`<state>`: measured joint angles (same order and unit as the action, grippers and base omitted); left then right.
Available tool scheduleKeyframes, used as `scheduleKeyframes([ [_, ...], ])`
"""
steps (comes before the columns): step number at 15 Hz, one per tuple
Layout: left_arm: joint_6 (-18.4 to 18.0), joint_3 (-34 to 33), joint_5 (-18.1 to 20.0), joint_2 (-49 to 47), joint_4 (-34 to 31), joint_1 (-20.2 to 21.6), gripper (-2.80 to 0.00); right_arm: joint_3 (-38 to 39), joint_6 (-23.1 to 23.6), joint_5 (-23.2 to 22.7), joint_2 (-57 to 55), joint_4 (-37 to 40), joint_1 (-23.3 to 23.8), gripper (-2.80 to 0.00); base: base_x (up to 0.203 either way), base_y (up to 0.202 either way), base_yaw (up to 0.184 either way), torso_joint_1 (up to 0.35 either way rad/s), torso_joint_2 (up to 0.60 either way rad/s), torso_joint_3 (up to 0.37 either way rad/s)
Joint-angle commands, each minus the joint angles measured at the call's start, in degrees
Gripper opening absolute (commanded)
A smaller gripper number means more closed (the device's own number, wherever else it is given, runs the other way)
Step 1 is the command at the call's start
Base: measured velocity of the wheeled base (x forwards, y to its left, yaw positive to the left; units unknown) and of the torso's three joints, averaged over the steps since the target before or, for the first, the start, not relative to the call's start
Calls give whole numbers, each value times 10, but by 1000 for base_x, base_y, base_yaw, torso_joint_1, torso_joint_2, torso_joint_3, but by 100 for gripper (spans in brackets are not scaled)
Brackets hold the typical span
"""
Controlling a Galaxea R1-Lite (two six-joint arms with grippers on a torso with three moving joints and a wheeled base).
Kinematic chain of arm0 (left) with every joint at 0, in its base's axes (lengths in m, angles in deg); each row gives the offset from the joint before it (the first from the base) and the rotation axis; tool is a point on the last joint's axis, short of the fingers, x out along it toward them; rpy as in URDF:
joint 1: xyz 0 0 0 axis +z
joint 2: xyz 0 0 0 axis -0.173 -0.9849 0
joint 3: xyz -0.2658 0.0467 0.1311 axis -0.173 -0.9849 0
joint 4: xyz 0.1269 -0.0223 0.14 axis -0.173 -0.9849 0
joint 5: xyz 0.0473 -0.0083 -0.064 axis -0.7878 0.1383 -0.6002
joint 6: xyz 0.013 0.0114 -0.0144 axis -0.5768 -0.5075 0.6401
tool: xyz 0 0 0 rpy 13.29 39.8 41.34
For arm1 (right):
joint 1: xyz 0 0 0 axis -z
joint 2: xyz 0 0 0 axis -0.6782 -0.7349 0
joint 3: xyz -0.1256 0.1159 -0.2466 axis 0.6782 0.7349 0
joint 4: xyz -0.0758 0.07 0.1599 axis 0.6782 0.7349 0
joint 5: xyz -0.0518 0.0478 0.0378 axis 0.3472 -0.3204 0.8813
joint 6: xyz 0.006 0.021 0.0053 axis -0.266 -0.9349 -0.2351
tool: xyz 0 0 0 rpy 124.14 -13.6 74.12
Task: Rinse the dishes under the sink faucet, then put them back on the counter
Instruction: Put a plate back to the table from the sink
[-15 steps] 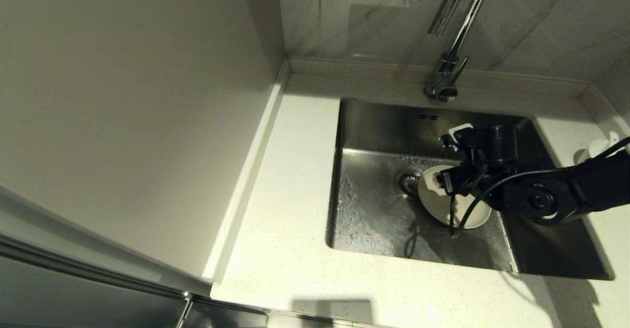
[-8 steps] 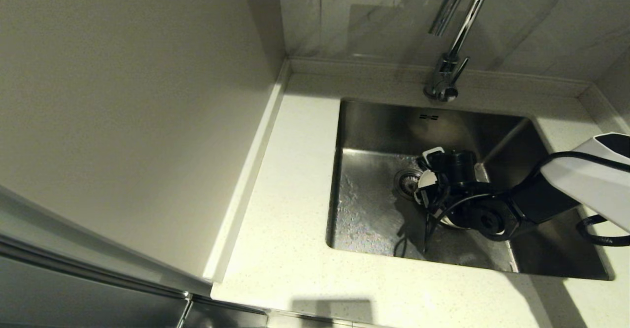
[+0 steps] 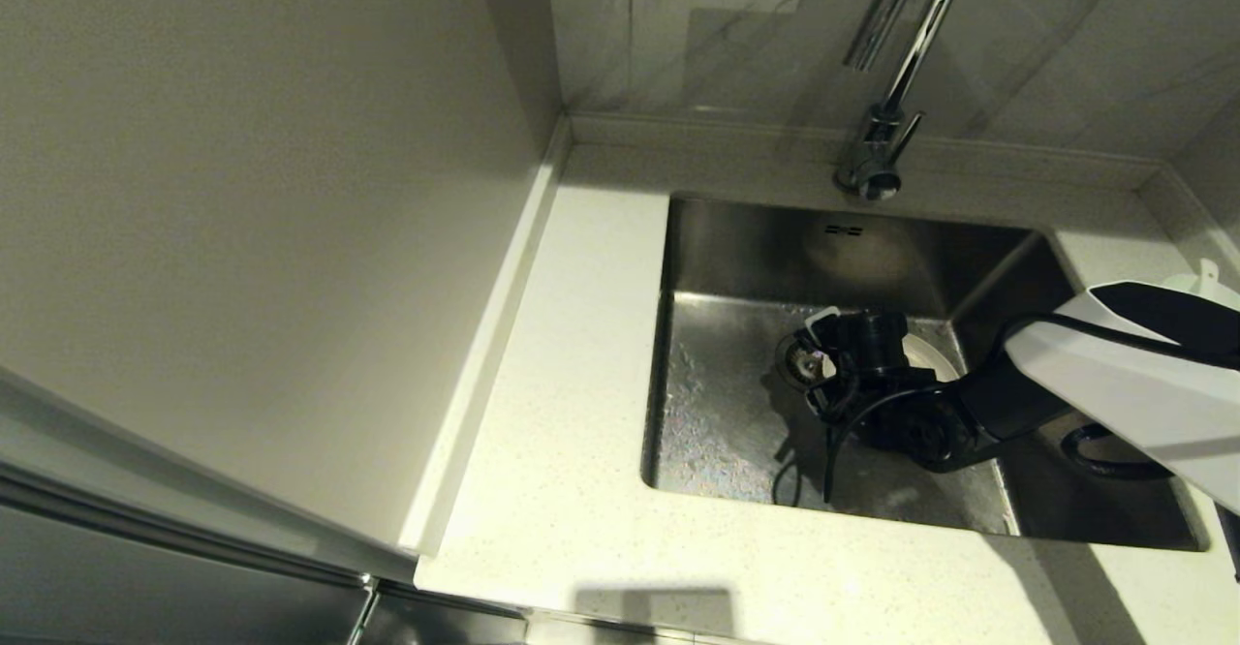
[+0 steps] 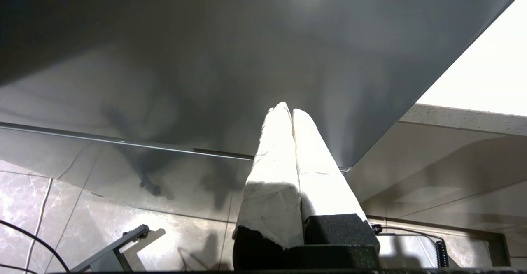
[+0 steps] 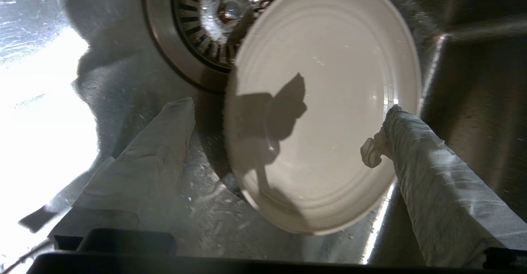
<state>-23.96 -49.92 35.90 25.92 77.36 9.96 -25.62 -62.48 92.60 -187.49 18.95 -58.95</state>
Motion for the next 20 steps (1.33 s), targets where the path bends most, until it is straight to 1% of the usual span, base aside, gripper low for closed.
scheduleKeyframes([
  [1, 0, 0, 0, 2, 0, 0, -280, -11, 1, 4, -23, -2, 1, 0, 0, 0, 0, 0, 0, 0],
  [4, 0, 0, 0, 2, 0, 0, -280, -19, 1, 6, -35, -2, 3, 0, 0, 0, 0, 0, 0, 0],
  [7, 0, 0, 0, 2, 0, 0, -280, -51, 1, 22, -54, -2, 6, 0, 0, 0, 0, 0, 0, 0],
  [9, 0, 0, 0, 2, 0, 0, -280, -68, 6, 25, -63, -1, 7, 0, 0, 0, 0, 0, 0, 0],
  [11, 0, 0, 0, 2, 0, 0, -280, -75, 14, 25, -67, -1, 10, 0, 0, 0, 0, 0, 0, 0],
  [20, 0, 0, 0, 2, 0, 0, -280, -96, 22, 36, -83, -2, 12, 0, 0, 0, 0, 0, 0, 0],
])
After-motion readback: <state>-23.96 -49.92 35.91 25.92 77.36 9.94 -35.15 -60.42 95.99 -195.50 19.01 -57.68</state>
